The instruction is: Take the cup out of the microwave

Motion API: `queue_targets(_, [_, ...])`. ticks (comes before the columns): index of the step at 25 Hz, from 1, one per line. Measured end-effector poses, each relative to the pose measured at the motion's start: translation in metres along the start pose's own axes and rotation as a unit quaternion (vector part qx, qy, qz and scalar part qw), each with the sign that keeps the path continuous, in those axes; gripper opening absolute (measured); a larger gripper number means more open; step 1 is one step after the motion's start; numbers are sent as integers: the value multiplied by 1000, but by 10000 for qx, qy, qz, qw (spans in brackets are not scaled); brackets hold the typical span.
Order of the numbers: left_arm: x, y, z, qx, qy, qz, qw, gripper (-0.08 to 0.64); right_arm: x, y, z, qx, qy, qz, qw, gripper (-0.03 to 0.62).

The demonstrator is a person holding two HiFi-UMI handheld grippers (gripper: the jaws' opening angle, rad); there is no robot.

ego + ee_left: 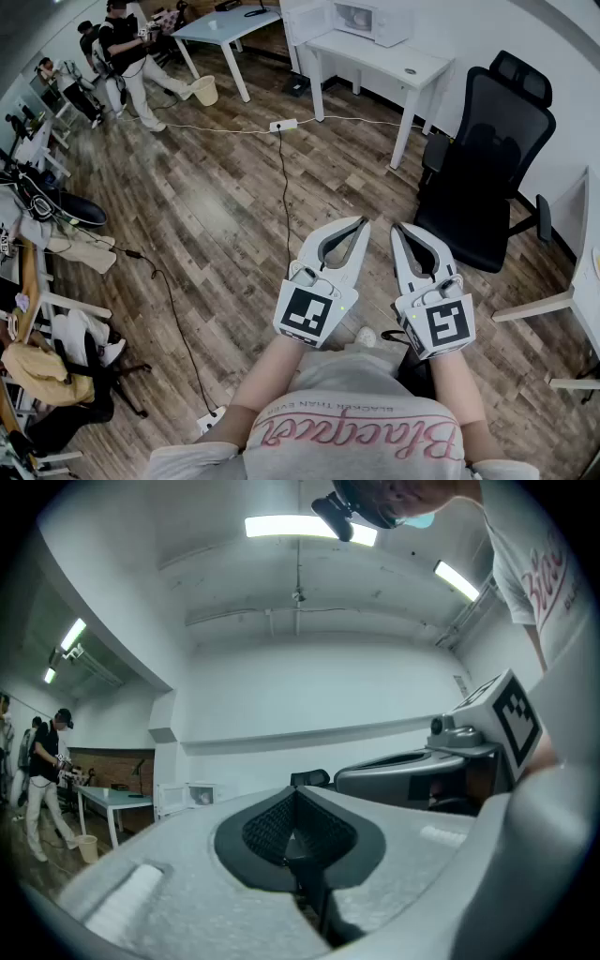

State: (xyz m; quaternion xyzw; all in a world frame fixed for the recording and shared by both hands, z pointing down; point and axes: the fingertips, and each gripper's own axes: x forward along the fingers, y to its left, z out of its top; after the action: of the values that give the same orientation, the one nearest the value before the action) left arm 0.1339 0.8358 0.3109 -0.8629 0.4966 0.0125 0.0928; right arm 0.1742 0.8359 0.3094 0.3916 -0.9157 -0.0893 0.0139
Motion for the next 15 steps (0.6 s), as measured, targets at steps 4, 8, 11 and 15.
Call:
queue_targets(4, [6, 3, -5, -54, -5, 81, 10000, 3, 2, -6, -1, -40, 2, 46, 10000, 9])
queue_targets(8, [24, 7, -13, -3, 65, 144, 9999, 3, 8, -22, -9, -28, 27, 114, 9999, 9])
queue_targets(11, [42, 10, -19, -19, 101, 220, 9997, 3, 15, -39, -18, -6, 93, 143, 9999, 9])
queue_targets(15, [65, 13, -25, -19, 105, 372, 9992, 3, 25, -62, -30, 85, 145, 261, 9995, 9])
